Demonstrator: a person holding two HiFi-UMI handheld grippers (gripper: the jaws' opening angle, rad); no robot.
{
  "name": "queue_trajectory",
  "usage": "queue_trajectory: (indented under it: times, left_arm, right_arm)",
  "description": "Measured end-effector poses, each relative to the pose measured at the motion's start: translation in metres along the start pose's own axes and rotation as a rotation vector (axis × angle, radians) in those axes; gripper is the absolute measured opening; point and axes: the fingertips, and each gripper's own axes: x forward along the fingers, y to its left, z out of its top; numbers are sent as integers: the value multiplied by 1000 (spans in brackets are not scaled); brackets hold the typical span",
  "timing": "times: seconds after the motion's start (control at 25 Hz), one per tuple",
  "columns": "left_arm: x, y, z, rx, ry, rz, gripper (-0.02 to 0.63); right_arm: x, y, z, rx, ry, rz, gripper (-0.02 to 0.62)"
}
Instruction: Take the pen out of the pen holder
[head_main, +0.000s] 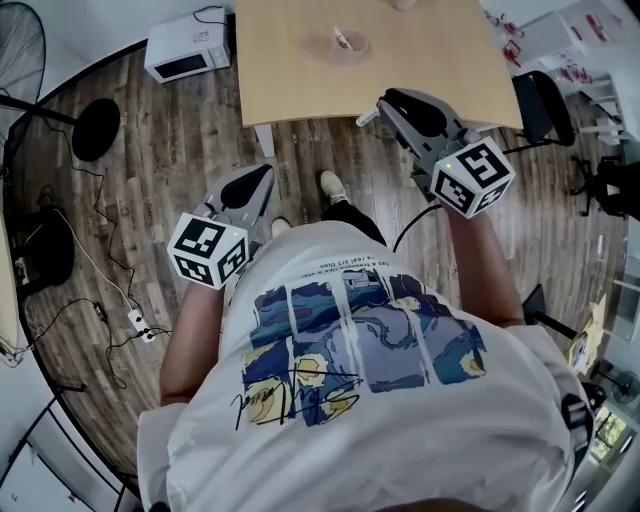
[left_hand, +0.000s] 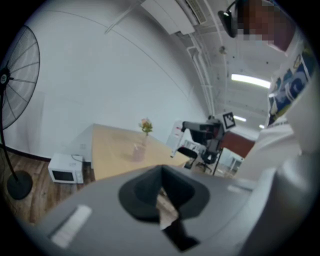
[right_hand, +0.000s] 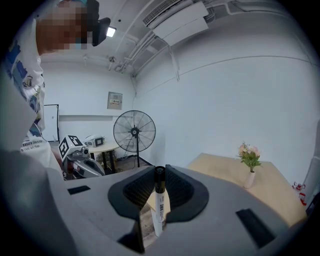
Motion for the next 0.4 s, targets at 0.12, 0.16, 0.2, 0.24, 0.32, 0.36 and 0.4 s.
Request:
queue_trajectory:
  times: [0.12,0.16,0.2,0.24,0.32,0.36,0.4]
  left_arm:
    - [6,0,2,1,4,4,8]
    - [8,0,2,1,5,5,8]
    - [9,1,3,1,5,6,8]
    - [11,2,4,0,6,8,8]
    - [15,4,5,0,7,12,8]
    - [17,4,6,-1,8,14,8]
    - [20,5,7,-1,9,16,8]
  right_arm:
    - [1,-7,-1,5,1,2,57]
    - [1,-10,-2,6,1,3,57]
    - [1,-12,-2,7,1,3,56]
    - [2,-14,-2,7,1,3,56]
    - [3,-20,-2,7,0,4,55]
    - [3,-23,-1,7,-1,5,55]
    - [4,-26,-1,7,-2,5,57]
